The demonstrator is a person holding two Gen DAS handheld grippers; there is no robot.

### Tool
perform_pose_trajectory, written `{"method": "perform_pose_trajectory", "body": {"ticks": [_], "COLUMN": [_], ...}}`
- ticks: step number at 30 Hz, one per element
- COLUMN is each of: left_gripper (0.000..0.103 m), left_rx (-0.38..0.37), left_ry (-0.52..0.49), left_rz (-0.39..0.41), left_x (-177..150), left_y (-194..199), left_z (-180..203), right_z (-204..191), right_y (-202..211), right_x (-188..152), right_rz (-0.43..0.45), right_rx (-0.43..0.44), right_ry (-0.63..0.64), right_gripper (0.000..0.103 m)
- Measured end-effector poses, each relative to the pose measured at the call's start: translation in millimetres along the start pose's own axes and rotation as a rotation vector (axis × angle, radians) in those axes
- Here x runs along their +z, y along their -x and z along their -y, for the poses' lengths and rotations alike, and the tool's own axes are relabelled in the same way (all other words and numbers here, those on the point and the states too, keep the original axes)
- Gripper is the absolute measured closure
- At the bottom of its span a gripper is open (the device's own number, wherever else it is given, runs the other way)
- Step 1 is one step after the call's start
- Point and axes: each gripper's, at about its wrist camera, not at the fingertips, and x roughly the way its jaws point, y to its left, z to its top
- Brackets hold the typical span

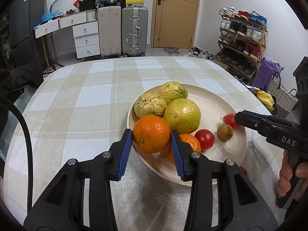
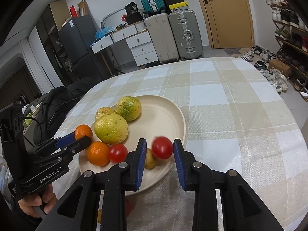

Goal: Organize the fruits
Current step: 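Lower tomato onto the plate and open right tool while left tool lowers orange, then open left tool and withdraw both tools from the plate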

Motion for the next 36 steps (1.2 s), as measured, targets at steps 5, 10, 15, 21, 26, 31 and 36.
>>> {"method": "perform_pose_trajectory", "body": {"ticks": [5,10,15,21,26,31,36], "left_gripper": [0.065,0.065,0.042,0.018,0.001,0.001,0.001], "left_rx": [0.001,0.005,0.013,0.012,0.009,0.006,-0.002], "left_ry": [0.002,0.006,-0.014,-0.034,-0.044,-0.046,-0.056], "left_rz": [-0.001,-0.003,0.029,0.077,0.083,0.093,0.085], "left_x": [-1,-1,-4,-14,-27,-38,-47], "left_y": [-1,-1,15,42,64,85,99], "left_z": [0,0,6,13,20,26,31], "right_z": [-2,-4,-7,-13,-15,-20,-19], "right_y": [7,15,25,45,58,63,63], "right_x": [-1,-6,-11,-21,-27,-33,-41], "right_rz": [0.008,0.019,0.029,0.064,0.072,0.062,0.038], "right_rx": [-0.003,-0.008,-0.019,-0.033,-0.026,-0.046,-0.039], "right_ry": [0.014,0.028,0.047,0.07,0.073,0.105,0.108], "right_gripper": [0.063,0.053,0.041,0.012,0.0,0.0,0.0]}}
